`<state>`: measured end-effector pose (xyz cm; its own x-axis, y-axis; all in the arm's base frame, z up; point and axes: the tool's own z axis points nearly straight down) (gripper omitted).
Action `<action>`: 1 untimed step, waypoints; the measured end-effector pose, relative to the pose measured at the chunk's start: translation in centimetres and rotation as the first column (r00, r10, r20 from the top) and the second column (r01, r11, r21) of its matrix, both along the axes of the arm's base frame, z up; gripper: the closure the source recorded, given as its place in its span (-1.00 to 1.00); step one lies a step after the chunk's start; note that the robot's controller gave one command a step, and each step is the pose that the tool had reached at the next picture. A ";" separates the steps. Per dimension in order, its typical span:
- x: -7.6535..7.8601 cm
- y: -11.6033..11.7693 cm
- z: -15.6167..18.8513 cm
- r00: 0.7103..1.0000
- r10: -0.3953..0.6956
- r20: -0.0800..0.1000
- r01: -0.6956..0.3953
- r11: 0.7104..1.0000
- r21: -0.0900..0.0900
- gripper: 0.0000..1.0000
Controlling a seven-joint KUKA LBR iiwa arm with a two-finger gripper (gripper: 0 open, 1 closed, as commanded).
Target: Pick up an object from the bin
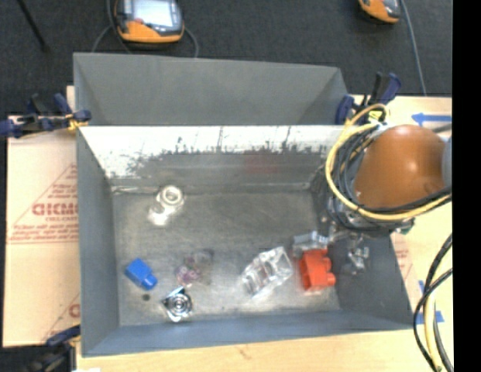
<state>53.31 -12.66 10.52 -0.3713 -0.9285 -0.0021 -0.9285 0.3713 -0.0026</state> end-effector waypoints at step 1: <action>2.2 1.6 -3.4 0.972 0.233 0.004 -0.233 0.972 0.008 -1.00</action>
Offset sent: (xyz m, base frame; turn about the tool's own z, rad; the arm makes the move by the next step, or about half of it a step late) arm 0.0207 0.0105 -0.0352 -0.2358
